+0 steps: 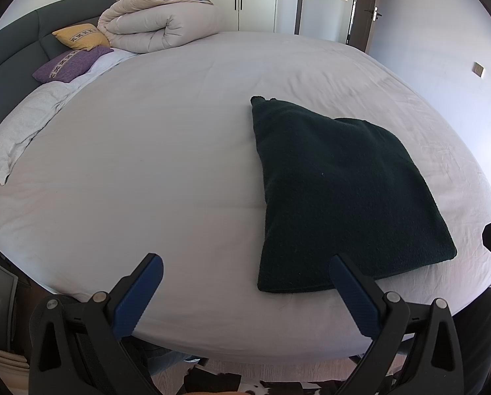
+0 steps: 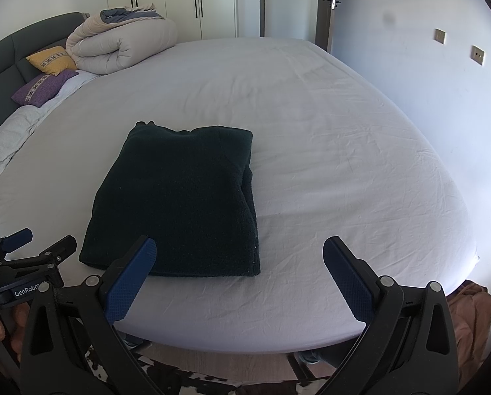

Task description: Fold small clothes

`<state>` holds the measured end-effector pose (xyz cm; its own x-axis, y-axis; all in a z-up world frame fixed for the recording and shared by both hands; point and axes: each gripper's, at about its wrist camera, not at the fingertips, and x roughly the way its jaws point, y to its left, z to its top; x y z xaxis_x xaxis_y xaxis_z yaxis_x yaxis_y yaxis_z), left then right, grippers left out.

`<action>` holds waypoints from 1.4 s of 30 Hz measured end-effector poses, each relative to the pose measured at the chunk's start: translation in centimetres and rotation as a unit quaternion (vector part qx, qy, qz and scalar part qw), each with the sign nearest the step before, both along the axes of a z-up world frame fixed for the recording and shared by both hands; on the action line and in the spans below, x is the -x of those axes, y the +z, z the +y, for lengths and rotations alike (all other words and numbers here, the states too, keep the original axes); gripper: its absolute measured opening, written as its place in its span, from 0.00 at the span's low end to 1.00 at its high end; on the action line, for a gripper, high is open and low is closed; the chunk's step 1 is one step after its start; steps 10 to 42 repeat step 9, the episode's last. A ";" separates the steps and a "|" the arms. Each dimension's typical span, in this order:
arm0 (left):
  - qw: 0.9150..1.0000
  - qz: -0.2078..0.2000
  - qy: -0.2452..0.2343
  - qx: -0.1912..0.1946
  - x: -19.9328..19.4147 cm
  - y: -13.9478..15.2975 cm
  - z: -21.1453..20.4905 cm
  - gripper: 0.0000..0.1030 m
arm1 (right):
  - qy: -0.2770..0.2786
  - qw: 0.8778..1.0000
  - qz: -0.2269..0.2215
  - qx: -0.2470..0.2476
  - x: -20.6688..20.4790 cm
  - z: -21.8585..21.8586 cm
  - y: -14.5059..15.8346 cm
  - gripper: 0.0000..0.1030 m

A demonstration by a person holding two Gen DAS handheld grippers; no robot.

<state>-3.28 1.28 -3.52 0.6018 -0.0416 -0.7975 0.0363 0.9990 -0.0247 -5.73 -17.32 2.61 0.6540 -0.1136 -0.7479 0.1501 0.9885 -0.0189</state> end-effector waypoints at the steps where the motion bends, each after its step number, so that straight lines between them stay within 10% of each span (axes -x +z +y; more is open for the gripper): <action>1: 1.000 0.000 0.000 0.000 0.0 0.0 0.0 1.00 | 0.000 1.000 0.000 0.000 0.0 0.1 0.0 1.00; 42: 1.000 -0.001 -0.005 -0.004 0.0 -0.2 0.1 1.00 | -0.001 1.000 0.000 -0.001 -0.1 0.5 -0.1 1.00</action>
